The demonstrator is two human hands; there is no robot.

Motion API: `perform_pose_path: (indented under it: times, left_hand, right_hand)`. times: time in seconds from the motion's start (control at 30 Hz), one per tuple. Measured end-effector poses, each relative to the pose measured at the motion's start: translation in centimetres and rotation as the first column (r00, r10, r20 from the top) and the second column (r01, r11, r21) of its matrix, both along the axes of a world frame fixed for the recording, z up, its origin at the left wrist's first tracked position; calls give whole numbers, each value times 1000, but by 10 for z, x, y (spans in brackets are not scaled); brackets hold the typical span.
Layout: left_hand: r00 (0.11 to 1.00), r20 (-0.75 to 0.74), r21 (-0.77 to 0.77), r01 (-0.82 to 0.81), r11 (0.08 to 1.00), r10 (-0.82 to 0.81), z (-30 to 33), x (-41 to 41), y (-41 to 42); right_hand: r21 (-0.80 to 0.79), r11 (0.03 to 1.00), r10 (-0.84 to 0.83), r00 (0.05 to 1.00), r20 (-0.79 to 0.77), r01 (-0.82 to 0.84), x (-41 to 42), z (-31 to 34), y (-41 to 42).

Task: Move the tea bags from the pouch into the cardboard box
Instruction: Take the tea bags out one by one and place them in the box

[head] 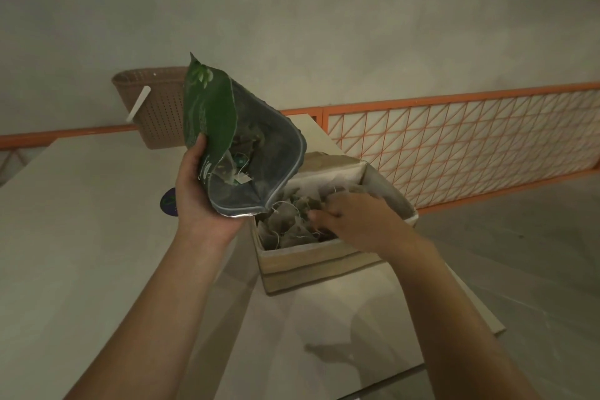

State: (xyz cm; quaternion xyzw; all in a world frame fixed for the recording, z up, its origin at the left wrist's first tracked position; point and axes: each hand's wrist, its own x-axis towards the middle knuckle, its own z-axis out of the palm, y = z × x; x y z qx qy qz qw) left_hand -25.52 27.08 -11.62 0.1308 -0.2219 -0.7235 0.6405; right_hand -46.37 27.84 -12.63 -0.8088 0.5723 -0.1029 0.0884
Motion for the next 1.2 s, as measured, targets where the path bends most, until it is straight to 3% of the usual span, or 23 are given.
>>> perform_pose_path:
  times: [0.07,0.17,0.27,0.33,0.4,0.53,0.67,0.77,0.9,1.03,1.2]
  left_hand:
    - [1000,0,1,-21,1000,21,0,3,2]
    - [1000,4,1,-27,1000,27,0,4,4]
    - [1000,-8,7,-14,1000,14,0,6,4]
    - [1000,-19,17,-6,1000,6,0,6,3]
    - [1000,-24,23,1,1000,-1,0,6,3]
    - [1000,-5,47,-20,999,20,4,3,6]
    - [997,38,44,-73,996,71,3,7,8]
    - [994,63,31,-87,996,85,1,9,12]
    - [996,45,16,-72,997,71,1,7,15]
    - [994,57,38,-91,995,89,3,10,14]
    - [994,52,67,-98,993,95,7,9,13]
  right_hand:
    - [-66,995,-82,993,-82,76,-2,6,-1]
    - [-113,986,-128,989,-70,120,-1,11,3]
    - [-318,941,-32,968,248,113,8,12,11]
    - [-428,894,116,853,509,134,24,18,22]
    - [-473,871,202,782,590,132,42,24,32]
    - [-589,803,242,854,462,91,75,25,31]
    - [-644,744,2,964,266,176,105,28,27]
    - [-684,705,-95,980,174,189,122,33,25]
    - [-643,741,-143,981,134,196,133,35,20]
    - [-606,783,-80,990,118,136,128,30,16]
    - [-612,783,92,952,293,113,113,26,18]
